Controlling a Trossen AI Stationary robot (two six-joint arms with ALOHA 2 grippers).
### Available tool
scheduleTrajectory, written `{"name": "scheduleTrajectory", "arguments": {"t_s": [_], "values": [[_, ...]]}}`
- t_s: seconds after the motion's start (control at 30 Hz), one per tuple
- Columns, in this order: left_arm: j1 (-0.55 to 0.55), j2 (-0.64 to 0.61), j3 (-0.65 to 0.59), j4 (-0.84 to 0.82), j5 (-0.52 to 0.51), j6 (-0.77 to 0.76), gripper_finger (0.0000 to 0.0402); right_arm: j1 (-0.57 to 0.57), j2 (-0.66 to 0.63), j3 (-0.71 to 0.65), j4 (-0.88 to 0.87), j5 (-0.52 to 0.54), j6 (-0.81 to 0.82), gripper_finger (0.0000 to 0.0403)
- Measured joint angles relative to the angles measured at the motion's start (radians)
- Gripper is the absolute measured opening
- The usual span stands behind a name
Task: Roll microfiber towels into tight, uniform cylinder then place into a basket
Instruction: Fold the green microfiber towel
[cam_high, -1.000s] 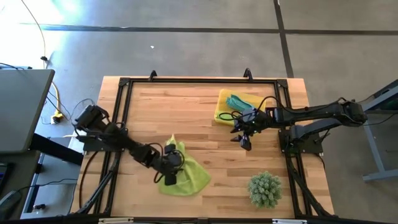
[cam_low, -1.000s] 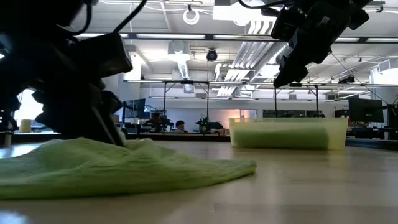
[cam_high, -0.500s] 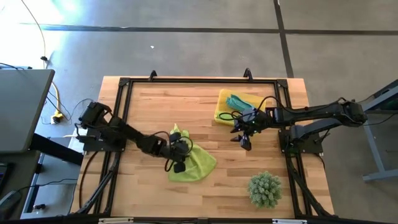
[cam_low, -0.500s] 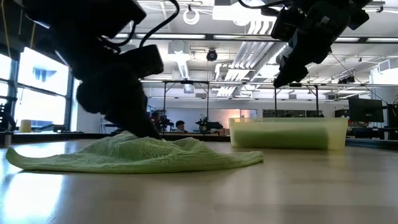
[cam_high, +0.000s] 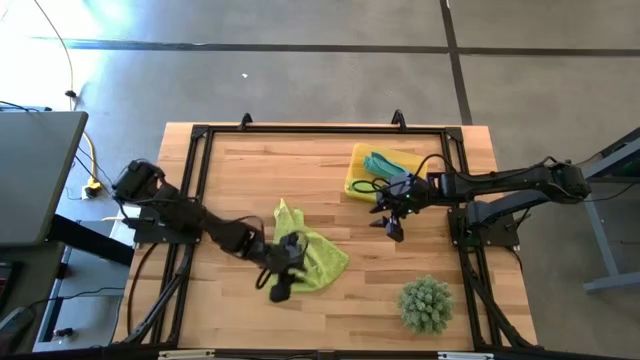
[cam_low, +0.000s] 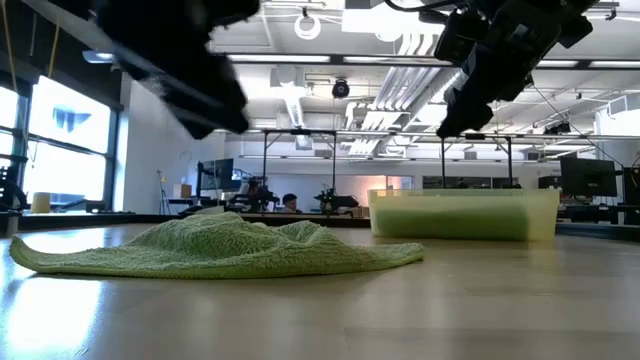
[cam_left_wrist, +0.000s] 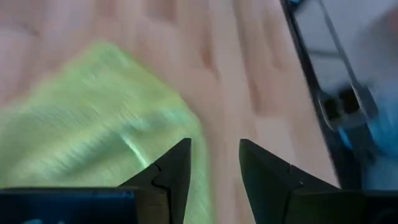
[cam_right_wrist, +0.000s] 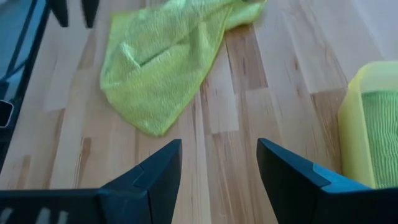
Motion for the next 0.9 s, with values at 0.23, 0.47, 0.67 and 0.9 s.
{"name": "scheduleTrajectory", "arguments": {"t_s": [0.23, 0.47, 0.67, 0.9], "values": [[-0.113, 0.028, -0.003, -0.195, -0.038, -0.062, 0.0126, 0.001, 0.002, 0.000, 0.132, 0.001, 0.008, 0.0200], [-0.161, 0.059, 0.000, -0.291, -0.090, -0.048, 0.0126, 0.003, 0.002, 0.000, 0.236, 0.004, 0.000, 0.0200], [-0.168, 0.059, -0.002, -0.351, -0.081, -0.055, 0.0127, 0.014, 0.037, 0.002, 0.293, 0.014, 0.000, 0.0200], [-0.165, 0.085, -0.016, -0.353, -0.035, -0.036, 0.0127, 0.084, 0.178, 0.001, 0.310, 0.006, -0.130, 0.0200]]}}
